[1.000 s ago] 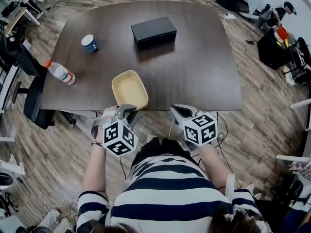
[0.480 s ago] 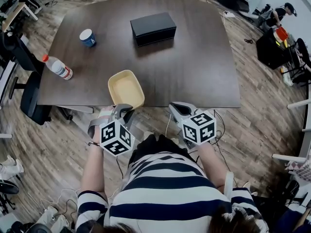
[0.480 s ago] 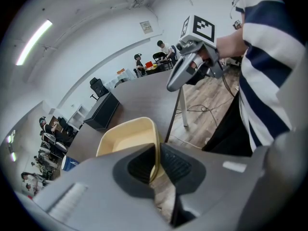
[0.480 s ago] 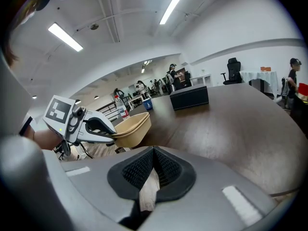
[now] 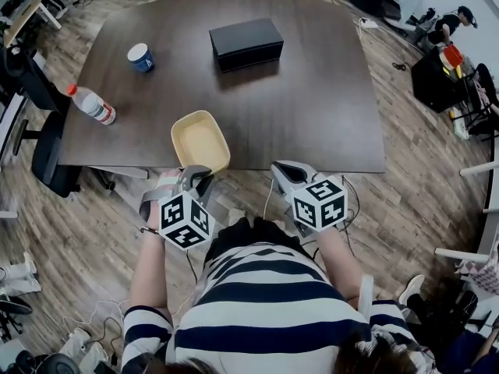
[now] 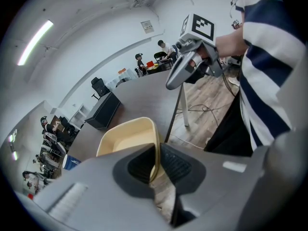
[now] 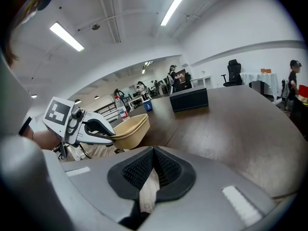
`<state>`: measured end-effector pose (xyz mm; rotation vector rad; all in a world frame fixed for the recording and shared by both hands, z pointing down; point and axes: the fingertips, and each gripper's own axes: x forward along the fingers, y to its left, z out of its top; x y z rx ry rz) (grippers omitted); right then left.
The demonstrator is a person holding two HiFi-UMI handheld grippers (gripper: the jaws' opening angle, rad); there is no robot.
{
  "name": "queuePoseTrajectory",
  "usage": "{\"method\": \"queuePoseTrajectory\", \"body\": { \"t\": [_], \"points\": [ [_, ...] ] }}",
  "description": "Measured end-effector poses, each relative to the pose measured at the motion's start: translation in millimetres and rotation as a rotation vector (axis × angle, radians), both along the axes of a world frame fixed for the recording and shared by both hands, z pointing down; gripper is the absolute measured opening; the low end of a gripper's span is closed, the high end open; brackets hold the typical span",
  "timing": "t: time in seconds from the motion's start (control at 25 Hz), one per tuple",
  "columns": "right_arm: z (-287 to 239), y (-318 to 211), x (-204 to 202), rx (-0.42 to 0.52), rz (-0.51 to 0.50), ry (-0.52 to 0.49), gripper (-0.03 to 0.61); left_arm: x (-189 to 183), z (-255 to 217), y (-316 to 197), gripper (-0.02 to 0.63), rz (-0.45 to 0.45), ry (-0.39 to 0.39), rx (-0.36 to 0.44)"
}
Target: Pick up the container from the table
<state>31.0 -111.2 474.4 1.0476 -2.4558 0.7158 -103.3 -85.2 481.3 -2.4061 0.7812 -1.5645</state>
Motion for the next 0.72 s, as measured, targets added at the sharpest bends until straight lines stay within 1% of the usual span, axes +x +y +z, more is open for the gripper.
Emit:
{"method": "queuePoseTrajectory", "body": {
  "t": [0.72],
  "points": [
    [-2.3, 2.1, 0.6, 0.010, 0.010, -0.002, -0.005, -0.5, -2.6, 5.5, 0.000, -0.008, 0.000, 0.008]
  ]
}}
